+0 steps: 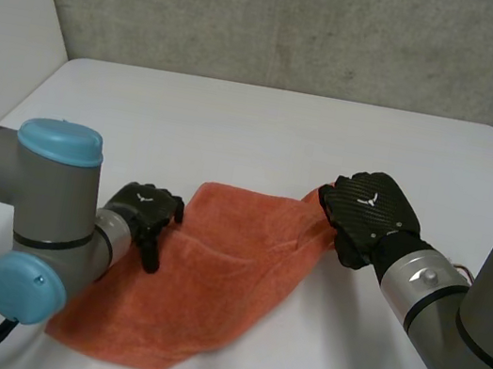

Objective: Fold the laundry

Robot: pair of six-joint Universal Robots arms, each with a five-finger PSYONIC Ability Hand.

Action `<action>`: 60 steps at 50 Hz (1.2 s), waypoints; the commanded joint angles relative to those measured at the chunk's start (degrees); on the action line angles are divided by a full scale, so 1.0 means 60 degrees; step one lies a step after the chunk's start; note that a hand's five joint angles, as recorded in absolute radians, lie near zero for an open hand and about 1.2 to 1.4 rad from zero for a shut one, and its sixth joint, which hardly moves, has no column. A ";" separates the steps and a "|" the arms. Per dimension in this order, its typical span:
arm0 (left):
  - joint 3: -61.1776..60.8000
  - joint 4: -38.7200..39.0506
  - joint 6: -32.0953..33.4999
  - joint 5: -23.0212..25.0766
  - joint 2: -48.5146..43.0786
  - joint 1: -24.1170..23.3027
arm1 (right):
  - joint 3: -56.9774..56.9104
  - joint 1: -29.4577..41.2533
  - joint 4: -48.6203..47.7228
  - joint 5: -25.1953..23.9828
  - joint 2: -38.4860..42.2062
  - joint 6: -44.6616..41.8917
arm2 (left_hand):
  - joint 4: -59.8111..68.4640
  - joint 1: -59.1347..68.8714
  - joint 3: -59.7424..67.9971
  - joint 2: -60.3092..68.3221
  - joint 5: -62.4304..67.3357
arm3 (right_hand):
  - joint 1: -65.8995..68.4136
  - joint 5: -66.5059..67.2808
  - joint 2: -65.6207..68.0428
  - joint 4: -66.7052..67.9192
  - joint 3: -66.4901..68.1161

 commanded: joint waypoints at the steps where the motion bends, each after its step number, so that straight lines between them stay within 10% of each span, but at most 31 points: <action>1: -0.0045 -0.0031 -0.0004 -0.0018 -0.0016 0.0001 | -0.0003 -0.0007 -0.0001 0.0040 0.0041 -0.0267 | 0.1513 0.1530 0.1537 0.1557 0.1483 | 0.4127 0.2292 0.2109 0.1958 0.2018; 27: 0.0789 0.0832 0.0025 -0.0062 0.0468 0.0001 | -0.1028 -0.0154 -0.0147 0.0099 0.1007 -0.0546 | 0.9137 0.9155 0.9161 0.9181 0.9107 | 0.4127 0.2292 0.2109 0.1958 0.2018; 38: 0.4202 0.3228 0.1694 -0.0339 0.1108 0.0001 | -0.6709 -0.0212 -0.2221 0.1840 0.2311 -0.0738 | 0.9137 0.9155 0.9161 0.9181 0.9107 | 0.4127 0.2292 0.2109 0.1958 0.2018; 49: 0.1291 0.6004 0.1563 -0.0692 0.2913 -0.0131 | -0.4576 -0.0139 -0.3386 0.1711 0.0964 0.0231 | 0.9137 0.9155 0.9161 0.9181 0.9107 | 0.4127 0.2292 0.2109 0.1958 0.2018; 60: -0.3046 0.5887 0.1490 -0.0663 0.3119 -0.0058 | -0.1440 -0.0096 0.0612 0.0641 0.0773 -0.1189 | 0.9137 0.9155 0.9161 0.9181 0.9107 | 0.4127 0.2292 0.2109 0.1958 0.2018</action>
